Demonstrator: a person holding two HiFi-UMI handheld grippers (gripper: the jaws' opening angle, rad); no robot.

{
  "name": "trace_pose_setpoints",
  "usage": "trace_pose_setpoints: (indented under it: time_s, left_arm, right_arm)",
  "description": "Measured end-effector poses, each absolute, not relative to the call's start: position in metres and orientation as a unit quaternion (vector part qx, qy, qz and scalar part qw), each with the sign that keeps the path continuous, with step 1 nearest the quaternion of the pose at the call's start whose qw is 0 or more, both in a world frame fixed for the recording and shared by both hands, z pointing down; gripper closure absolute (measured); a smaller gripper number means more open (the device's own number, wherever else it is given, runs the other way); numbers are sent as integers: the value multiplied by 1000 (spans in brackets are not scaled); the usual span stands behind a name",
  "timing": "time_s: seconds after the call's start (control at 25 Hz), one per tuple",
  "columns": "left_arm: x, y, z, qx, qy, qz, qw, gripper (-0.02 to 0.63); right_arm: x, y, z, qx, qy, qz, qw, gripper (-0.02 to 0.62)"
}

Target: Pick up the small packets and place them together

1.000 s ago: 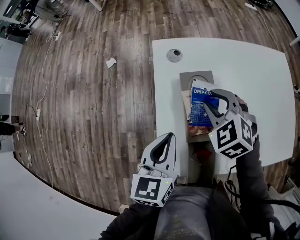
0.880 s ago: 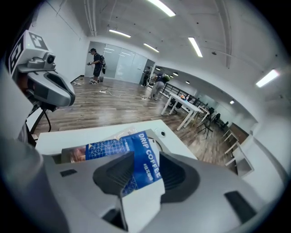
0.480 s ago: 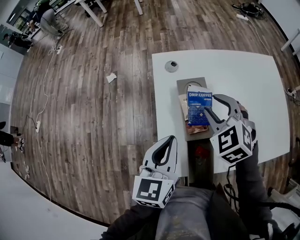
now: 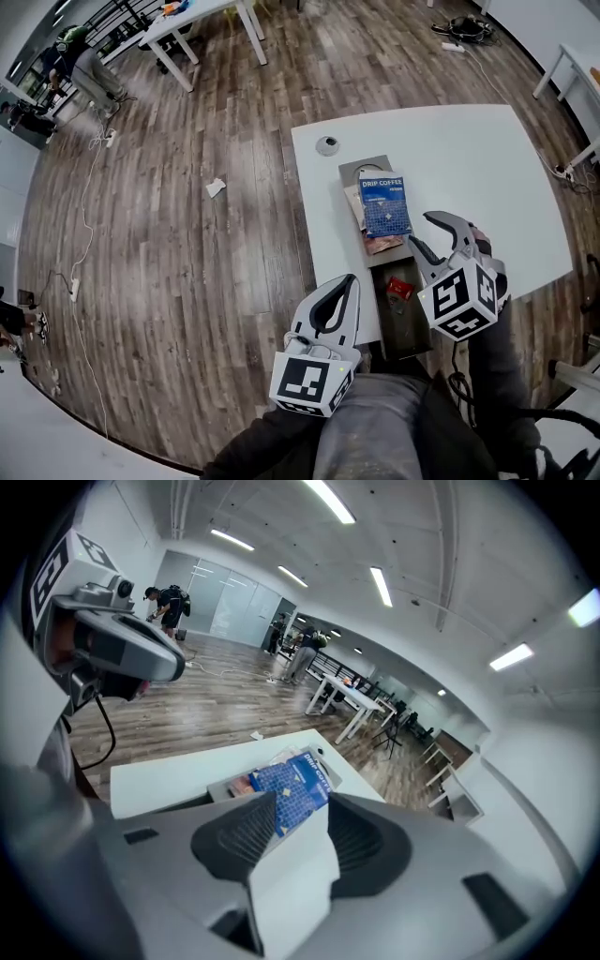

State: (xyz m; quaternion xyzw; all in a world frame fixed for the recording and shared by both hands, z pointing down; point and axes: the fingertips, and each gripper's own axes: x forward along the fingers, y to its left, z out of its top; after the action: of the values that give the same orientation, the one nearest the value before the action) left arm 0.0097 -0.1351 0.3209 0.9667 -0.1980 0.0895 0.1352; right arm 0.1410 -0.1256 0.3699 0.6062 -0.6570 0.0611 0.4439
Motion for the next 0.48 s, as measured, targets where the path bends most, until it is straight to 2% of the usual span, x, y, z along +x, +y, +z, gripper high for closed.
trace_pose_setpoints:
  time_s: [0.2,0.48]
  left_arm:
    - [-1,-118,315,973,-170,89,126,603]
    - [-10,-100,324,976,-144,101,130,603]
  right_arm:
    - [123,-94,384,616,-644,87,446,431]
    - [85,-51,448,582,-653,162,457,431]
